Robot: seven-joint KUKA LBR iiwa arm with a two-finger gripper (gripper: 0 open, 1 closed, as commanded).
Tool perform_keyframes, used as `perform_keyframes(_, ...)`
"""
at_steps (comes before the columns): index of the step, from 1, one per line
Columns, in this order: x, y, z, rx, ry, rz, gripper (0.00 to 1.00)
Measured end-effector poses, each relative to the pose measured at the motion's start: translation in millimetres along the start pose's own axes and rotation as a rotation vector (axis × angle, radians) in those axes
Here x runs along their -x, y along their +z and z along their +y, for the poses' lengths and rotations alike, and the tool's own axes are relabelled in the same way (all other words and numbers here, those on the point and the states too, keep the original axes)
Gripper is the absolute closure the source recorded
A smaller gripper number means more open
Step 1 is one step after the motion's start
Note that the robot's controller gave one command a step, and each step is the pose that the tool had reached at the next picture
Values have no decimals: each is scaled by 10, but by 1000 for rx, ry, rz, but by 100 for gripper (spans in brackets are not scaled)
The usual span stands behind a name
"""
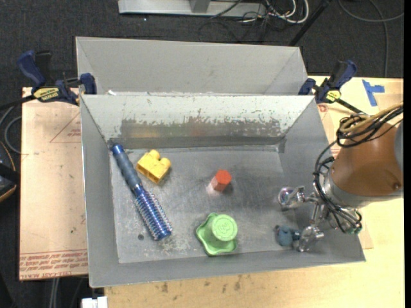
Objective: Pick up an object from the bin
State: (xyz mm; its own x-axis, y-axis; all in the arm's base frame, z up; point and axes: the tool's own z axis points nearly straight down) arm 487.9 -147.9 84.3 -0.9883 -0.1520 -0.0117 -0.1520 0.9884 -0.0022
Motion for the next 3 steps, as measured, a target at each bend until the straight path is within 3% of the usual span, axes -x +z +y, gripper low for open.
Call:
perform_keyframes(1,-20,-9,3,1,-378,-12,0)
perform_keyframes(2,-82,22,-14,5,-380,8,100)
perform_keyframes(3,64,-1747,-24,-2,-419,1,100)
